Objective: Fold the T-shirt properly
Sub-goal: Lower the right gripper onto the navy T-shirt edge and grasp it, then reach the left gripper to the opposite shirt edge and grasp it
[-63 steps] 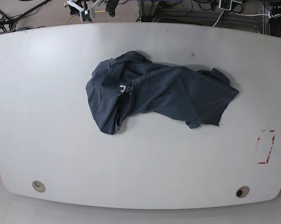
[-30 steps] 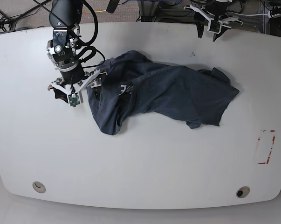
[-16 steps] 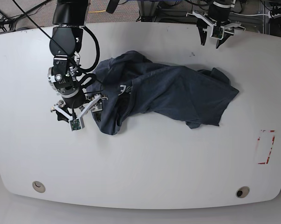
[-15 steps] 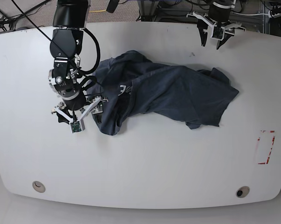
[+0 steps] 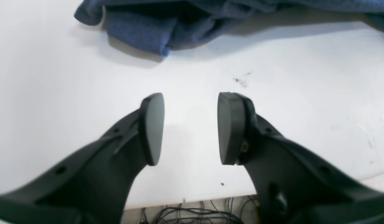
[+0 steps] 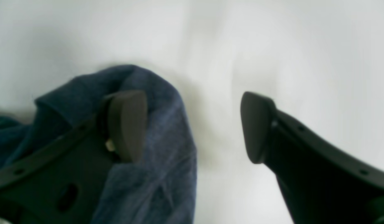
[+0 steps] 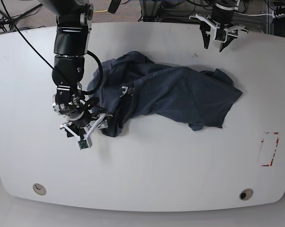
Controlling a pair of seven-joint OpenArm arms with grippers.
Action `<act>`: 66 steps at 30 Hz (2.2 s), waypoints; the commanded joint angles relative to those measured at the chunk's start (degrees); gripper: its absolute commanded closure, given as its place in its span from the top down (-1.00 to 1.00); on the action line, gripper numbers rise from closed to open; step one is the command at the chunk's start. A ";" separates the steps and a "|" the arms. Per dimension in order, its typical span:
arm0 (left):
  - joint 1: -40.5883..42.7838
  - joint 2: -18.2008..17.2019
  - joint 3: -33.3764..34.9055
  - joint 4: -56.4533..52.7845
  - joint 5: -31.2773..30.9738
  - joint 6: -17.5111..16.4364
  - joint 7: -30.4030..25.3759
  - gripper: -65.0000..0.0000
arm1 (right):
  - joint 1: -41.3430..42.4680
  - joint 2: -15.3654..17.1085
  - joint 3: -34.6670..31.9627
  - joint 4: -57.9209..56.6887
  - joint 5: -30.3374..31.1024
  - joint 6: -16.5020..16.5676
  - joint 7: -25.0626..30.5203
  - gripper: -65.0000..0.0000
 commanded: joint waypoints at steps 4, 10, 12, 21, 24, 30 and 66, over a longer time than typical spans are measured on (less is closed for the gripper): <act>0.61 -0.08 -0.09 0.90 0.01 0.22 -1.43 -0.23 | 4.25 -0.57 0.30 -5.52 0.23 1.00 1.46 0.38; 0.61 -0.08 -0.09 0.90 0.01 0.22 -1.43 -0.23 | 5.66 -0.75 0.30 -10.97 0.41 1.08 2.25 0.38; 0.52 -0.08 -0.09 0.90 0.01 0.22 -1.43 -0.23 | 5.66 -0.84 0.30 -12.56 0.41 1.08 3.48 0.38; 0.52 -0.08 -0.09 0.90 0.01 0.22 -1.43 -0.23 | 5.66 -1.01 0.30 -18.80 0.41 1.08 6.56 0.34; 0.43 -0.08 -0.09 0.90 0.01 0.22 -1.43 -0.23 | 5.57 -1.10 0.30 -18.97 0.41 1.08 7.26 0.02; 0.43 -0.08 -0.09 0.99 0.01 0.22 -0.55 -0.22 | 5.57 -1.89 0.30 -18.97 0.06 1.08 7.26 -1.00; -25.77 -0.79 -22.60 0.02 -33.40 -3.82 31.10 -0.21 | -11.14 3.12 0.65 20.06 0.06 1.00 -1.44 -1.00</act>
